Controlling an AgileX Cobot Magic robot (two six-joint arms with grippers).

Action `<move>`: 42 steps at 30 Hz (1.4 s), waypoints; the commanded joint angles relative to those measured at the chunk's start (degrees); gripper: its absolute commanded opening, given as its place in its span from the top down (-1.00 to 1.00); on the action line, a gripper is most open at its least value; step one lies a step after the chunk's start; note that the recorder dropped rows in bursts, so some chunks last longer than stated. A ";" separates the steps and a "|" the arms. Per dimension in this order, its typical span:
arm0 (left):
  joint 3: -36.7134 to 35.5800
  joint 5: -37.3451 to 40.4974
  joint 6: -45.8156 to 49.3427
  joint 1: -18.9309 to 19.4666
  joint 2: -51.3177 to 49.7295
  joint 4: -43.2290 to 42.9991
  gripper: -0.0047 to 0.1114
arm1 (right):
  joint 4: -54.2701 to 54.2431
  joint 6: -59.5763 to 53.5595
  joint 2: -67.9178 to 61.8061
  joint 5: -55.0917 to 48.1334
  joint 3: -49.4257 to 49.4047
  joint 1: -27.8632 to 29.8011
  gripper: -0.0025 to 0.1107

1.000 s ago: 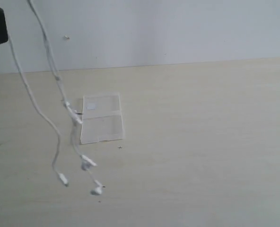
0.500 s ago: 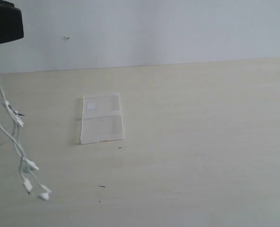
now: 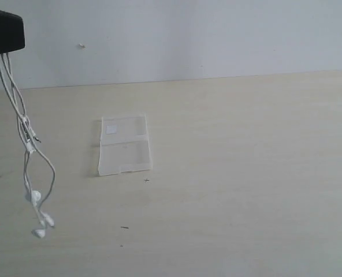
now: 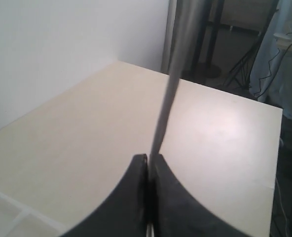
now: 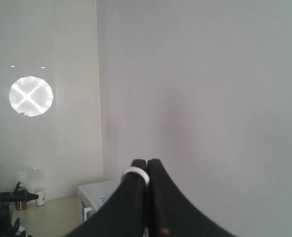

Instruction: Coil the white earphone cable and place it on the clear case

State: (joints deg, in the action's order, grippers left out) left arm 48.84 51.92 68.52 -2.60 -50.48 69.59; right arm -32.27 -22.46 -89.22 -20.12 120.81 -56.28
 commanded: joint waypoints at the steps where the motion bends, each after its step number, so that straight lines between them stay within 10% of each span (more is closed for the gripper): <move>1: -0.31 -0.97 0.07 -0.21 1.28 -3.11 0.92 | 0.19 -0.48 1.17 0.28 0.26 -0.07 0.96; 42: 3.93 -3.55 -10.41 -0.21 7.72 -15.46 0.92 | 46.19 33.04 3.23 -42.10 0.14 -0.07 0.96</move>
State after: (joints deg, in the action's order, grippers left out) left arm 52.34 48.05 59.15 -2.60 -43.34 53.94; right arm 12.57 10.16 -86.12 -60.19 120.81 -56.28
